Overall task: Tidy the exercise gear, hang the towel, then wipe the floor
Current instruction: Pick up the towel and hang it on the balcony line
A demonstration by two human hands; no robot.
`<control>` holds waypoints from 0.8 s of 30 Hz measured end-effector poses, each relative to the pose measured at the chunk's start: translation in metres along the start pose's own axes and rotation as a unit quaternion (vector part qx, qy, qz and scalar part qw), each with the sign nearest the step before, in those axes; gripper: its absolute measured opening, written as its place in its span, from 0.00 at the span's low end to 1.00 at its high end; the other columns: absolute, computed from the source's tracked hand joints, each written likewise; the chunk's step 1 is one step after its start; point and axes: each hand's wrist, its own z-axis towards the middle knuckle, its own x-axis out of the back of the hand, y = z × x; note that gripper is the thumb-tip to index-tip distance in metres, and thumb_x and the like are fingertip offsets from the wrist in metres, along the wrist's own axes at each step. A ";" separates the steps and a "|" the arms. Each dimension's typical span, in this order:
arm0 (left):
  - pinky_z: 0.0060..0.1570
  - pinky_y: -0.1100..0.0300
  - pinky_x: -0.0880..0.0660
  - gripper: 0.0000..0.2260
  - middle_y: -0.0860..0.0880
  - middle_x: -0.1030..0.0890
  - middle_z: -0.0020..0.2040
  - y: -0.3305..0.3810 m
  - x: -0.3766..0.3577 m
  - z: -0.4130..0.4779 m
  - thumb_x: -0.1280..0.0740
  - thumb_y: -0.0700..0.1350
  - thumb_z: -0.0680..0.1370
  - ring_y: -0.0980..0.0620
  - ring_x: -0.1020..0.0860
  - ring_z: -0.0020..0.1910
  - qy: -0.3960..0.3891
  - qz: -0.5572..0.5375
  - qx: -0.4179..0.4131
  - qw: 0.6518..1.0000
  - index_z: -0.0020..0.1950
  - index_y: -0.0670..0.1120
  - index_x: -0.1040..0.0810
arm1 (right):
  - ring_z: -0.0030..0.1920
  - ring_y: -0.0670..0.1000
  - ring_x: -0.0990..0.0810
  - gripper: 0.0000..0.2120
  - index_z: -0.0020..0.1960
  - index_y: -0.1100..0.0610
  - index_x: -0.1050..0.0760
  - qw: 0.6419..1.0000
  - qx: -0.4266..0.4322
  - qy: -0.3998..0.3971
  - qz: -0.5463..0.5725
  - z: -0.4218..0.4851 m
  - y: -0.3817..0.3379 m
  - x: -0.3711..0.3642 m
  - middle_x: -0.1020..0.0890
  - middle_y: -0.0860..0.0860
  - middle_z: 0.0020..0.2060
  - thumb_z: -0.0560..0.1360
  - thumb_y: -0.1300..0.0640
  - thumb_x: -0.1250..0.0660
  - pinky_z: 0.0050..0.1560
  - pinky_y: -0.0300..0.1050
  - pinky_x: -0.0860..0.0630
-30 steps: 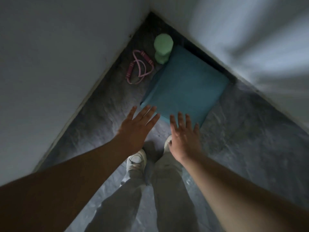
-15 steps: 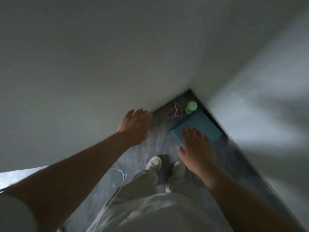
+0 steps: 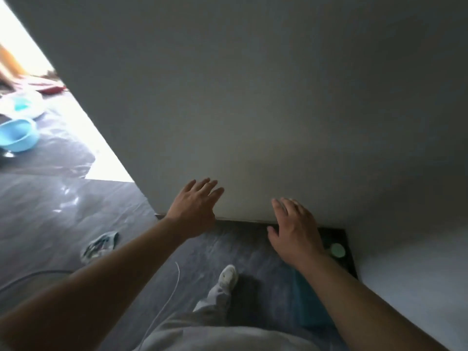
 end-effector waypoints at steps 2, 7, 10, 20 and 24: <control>0.76 0.47 0.44 0.31 0.47 0.37 0.78 -0.012 -0.007 -0.051 0.35 0.53 0.77 0.46 0.41 0.78 -0.017 -0.002 0.035 0.999 0.79 0.51 0.38 | 0.70 0.60 0.31 0.32 0.75 0.58 0.34 0.999 0.033 -0.025 0.008 -0.008 -0.033 -0.006 0.28 0.59 0.70 0.74 0.47 0.33 0.68 0.57 0.31; 0.72 0.48 0.39 0.30 0.47 0.31 0.75 -0.047 -0.016 -0.171 0.33 0.51 0.71 0.46 0.34 0.75 -0.045 -0.030 0.150 0.987 0.75 0.51 0.31 | 0.75 0.58 0.38 0.32 0.78 0.54 0.41 0.988 0.119 -0.099 0.015 -0.027 -0.127 -0.022 0.34 0.56 0.75 0.77 0.45 0.38 0.72 0.55 0.37; 0.74 0.47 0.41 0.31 0.46 0.33 0.76 -0.076 -0.024 -0.238 0.34 0.50 0.72 0.45 0.36 0.76 -0.053 -0.056 0.217 0.973 0.76 0.51 0.33 | 0.75 0.57 0.38 0.32 0.78 0.53 0.41 0.980 0.164 -0.109 0.001 -0.031 -0.186 -0.027 0.35 0.55 0.75 0.77 0.46 0.38 0.72 0.55 0.38; 0.74 0.47 0.40 0.33 0.44 0.34 0.77 -0.206 -0.056 -0.441 0.31 0.50 0.69 0.43 0.37 0.76 -0.066 -0.095 0.352 0.929 0.74 0.50 0.31 | 0.74 0.56 0.38 0.31 0.76 0.54 0.39 0.953 0.255 -0.164 -0.017 -0.056 -0.445 -0.074 0.34 0.54 0.74 0.76 0.48 0.37 0.72 0.53 0.39; 0.75 0.47 0.43 0.34 0.46 0.38 0.78 -0.251 -0.061 -0.508 0.31 0.53 0.71 0.45 0.40 0.77 -0.105 -0.098 0.397 0.907 0.77 0.52 0.35 | 0.73 0.54 0.36 0.29 0.75 0.53 0.38 0.946 0.264 -0.188 -0.014 -0.066 -0.529 -0.089 0.32 0.53 0.72 0.77 0.48 0.36 0.69 0.51 0.38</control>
